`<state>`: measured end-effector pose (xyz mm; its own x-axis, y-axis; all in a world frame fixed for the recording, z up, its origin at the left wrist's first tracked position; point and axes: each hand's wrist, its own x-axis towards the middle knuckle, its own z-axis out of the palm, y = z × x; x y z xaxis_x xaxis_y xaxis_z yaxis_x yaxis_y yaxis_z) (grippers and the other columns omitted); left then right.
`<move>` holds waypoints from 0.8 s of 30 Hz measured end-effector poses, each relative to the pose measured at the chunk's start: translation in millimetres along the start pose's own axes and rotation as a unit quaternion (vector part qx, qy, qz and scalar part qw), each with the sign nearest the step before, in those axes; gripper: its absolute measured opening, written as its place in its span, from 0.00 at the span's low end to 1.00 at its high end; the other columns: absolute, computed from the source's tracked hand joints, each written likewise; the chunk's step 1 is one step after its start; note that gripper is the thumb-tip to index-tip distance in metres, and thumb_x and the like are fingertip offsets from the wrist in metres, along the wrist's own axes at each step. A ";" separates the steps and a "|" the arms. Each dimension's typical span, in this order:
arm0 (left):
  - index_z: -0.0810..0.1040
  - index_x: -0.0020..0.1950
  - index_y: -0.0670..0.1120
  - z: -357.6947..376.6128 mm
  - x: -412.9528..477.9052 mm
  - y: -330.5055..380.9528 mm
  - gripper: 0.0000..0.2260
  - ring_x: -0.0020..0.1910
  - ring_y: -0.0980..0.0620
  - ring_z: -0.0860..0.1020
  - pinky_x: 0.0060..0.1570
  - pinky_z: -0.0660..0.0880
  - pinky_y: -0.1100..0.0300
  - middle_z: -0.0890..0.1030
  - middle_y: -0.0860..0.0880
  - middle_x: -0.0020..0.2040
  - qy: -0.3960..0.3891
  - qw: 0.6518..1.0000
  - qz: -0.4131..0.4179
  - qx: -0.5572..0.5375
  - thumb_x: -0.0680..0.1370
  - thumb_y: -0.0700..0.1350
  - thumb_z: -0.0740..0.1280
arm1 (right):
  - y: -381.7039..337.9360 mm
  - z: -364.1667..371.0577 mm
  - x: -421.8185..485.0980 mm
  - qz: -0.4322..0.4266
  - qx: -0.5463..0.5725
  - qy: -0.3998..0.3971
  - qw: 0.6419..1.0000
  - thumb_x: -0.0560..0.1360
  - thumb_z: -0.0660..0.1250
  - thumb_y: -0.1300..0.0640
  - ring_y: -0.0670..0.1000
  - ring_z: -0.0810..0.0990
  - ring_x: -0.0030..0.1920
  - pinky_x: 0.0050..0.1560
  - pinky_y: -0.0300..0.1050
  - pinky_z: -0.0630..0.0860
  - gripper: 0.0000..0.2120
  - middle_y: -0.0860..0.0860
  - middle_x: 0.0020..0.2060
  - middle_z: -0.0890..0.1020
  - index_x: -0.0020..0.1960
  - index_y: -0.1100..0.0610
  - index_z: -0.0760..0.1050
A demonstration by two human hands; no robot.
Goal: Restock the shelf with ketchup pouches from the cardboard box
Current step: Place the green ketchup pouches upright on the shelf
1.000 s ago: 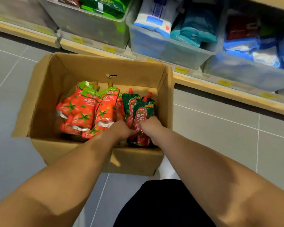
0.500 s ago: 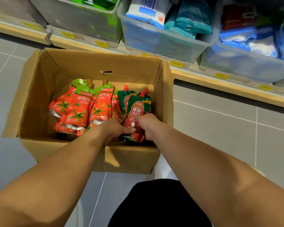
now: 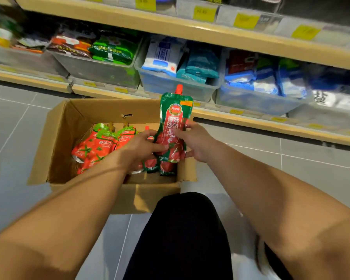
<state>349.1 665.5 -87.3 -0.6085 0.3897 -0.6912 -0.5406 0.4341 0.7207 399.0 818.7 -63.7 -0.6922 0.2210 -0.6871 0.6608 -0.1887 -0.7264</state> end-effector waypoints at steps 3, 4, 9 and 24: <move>0.74 0.58 0.47 23.9 -10.2 32.9 0.20 0.47 0.48 0.82 0.45 0.77 0.53 0.84 0.47 0.47 -0.015 0.998 0.053 0.006 0.69 0.39 0.74 | -22.2 -34.2 -23.9 -0.037 -0.021 -0.015 0.999 0.68 0.69 0.72 0.56 0.80 0.46 0.46 0.58 0.79 0.29 0.54 0.46 0.81 0.62 0.51 0.68; 0.74 0.58 0.47 35.1 -13.3 44.7 0.20 0.46 0.48 0.82 0.45 0.77 0.53 0.84 0.47 0.46 -0.013 0.997 0.070 0.005 0.69 0.39 0.74 | -29.0 -46.6 -32.4 -0.051 -0.033 -0.015 0.998 0.66 0.68 0.75 0.58 0.80 0.47 0.45 0.57 0.79 0.37 0.57 0.47 0.80 0.67 0.50 0.64; 0.74 0.52 0.49 88.4 -24.0 97.2 0.17 0.35 0.56 0.83 0.34 0.78 0.64 0.84 0.51 0.40 -0.027 0.987 0.152 -0.033 0.69 0.35 0.74 | -55.3 -98.3 -60.0 -0.141 -0.076 0.038 0.986 0.62 0.68 0.78 0.57 0.80 0.47 0.44 0.54 0.79 0.49 0.59 0.53 0.79 0.74 0.49 0.54; 0.74 0.55 0.54 266.8 -6.1 252.7 0.17 0.39 0.55 0.76 0.42 0.77 0.57 0.76 0.57 0.44 0.087 0.893 0.430 0.103 0.69 0.44 0.74 | -136.8 -293.7 -83.2 -0.327 -0.125 0.275 0.895 0.64 0.75 0.66 0.41 0.78 0.40 0.37 0.35 0.73 0.24 0.42 0.39 0.78 0.55 0.51 0.72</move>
<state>371.2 989.5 84.7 -0.8374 0.5271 0.1446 0.2776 0.1824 0.9432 451.4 1107.1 97.3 -0.7535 0.6559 0.0457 0.2578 0.3586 -0.8972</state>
